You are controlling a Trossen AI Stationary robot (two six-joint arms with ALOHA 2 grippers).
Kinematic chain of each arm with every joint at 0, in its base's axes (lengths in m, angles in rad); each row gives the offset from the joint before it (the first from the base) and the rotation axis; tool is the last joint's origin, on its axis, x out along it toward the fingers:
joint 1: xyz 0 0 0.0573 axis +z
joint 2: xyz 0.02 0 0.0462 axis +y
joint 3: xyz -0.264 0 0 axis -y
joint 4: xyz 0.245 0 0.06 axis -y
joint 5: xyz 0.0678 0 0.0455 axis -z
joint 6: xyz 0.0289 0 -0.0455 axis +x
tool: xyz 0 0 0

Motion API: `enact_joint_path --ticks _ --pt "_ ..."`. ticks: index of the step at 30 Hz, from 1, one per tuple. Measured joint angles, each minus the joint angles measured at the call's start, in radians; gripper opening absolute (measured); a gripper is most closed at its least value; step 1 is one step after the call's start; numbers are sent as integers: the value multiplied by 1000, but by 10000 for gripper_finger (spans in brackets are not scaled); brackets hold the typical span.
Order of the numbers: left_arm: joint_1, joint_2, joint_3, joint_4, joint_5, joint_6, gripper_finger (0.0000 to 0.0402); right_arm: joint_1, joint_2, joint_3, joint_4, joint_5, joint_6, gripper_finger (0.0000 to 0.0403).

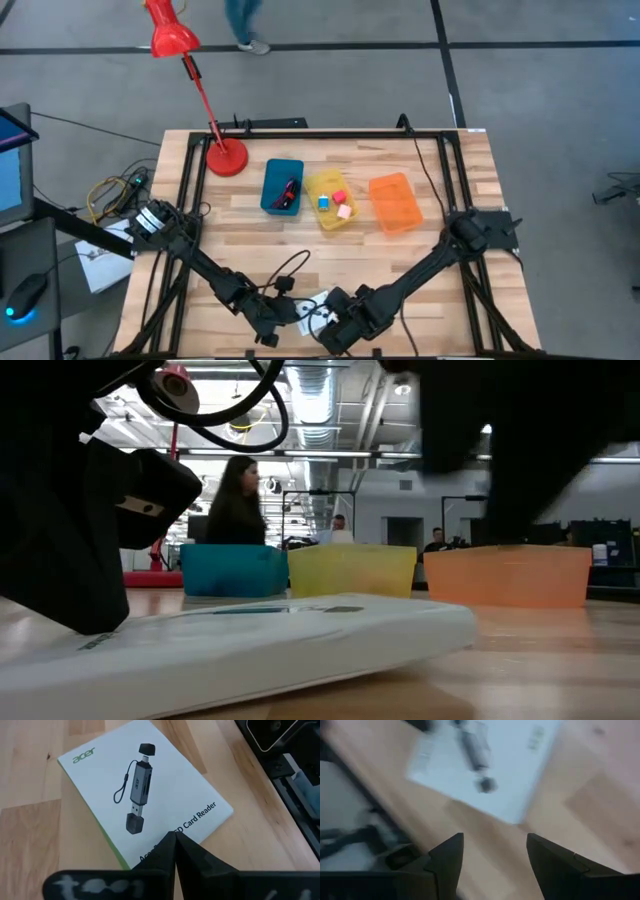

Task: Pick and place items into bin
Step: Put the white card reader box into the orange bin

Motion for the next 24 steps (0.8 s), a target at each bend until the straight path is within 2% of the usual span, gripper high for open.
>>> enact_joint_path --ticks 5,9,16,21,24 --pt "-2 1 -2 4 9 0 0 -9 17 -2 -60 0 -16 219" --pt "-2 2 -4 8 12 0 0 -13 7 -2 -78 61 -70 218" --pt "-3 2 -4 8 12 -4 0 -2 -12 -2 -90 78 -144 215" --pt "-3 2 -4 7 18 -30 0 -4 -92 -2 -271 83 -168 216" --pt "-3 2 -4 8 17 -45 0 -5 -179 -2 -422 135 -168 217"
